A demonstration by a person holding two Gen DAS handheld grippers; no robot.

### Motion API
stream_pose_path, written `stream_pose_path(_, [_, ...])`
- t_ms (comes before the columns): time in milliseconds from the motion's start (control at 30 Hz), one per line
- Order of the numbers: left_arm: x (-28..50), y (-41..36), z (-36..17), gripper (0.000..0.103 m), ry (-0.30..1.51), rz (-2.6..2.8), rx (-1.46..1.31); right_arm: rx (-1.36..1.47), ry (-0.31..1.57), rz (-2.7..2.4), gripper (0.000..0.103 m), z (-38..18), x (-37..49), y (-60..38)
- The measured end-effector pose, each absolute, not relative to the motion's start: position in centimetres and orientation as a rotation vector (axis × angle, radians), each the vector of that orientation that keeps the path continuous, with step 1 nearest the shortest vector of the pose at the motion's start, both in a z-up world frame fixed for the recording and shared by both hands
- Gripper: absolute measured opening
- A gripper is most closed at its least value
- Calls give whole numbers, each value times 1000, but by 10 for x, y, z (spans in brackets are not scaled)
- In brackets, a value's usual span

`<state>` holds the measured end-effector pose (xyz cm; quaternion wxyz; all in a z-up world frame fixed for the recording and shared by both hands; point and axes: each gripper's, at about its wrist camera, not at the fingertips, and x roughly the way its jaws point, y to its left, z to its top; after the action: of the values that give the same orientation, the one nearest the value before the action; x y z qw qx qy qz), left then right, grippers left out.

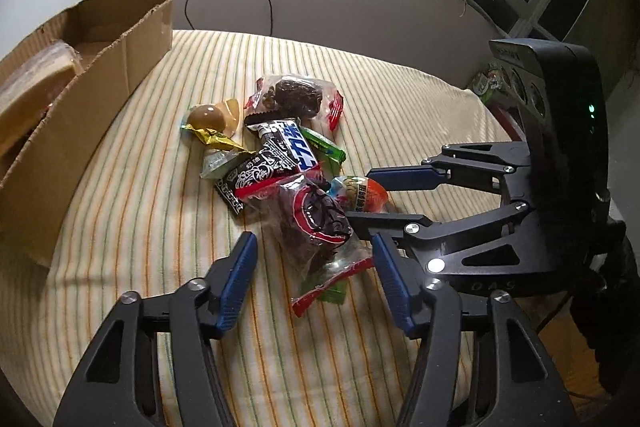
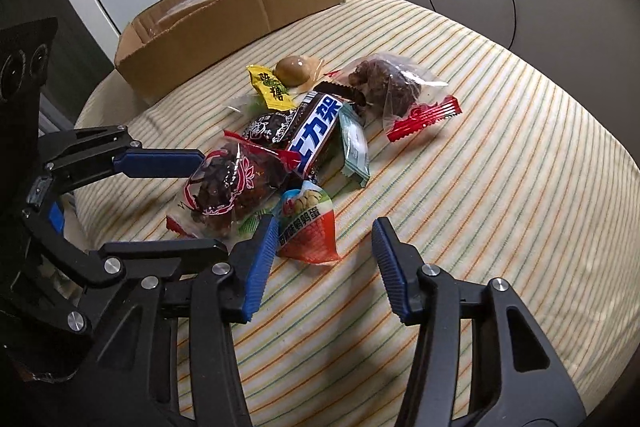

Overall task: Organize snacks
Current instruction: 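Return both tools to the snack pile, left tool toward the red candy bag, then grasp the red candy bag with the left tool while the right tool grasps the egg candy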

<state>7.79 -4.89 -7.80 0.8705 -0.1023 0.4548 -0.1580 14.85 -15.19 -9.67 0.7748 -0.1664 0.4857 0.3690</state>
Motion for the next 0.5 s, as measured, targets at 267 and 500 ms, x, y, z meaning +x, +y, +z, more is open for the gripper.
stream_pose_path(267, [82, -48, -78, 45, 950, -347, -232, -386, 1035, 819, 37, -95, 145, -149])
stream_pose_path(500, [85, -39, -79, 49, 953, -340, -285, -406, 1027, 824, 30, -95, 142, -145])
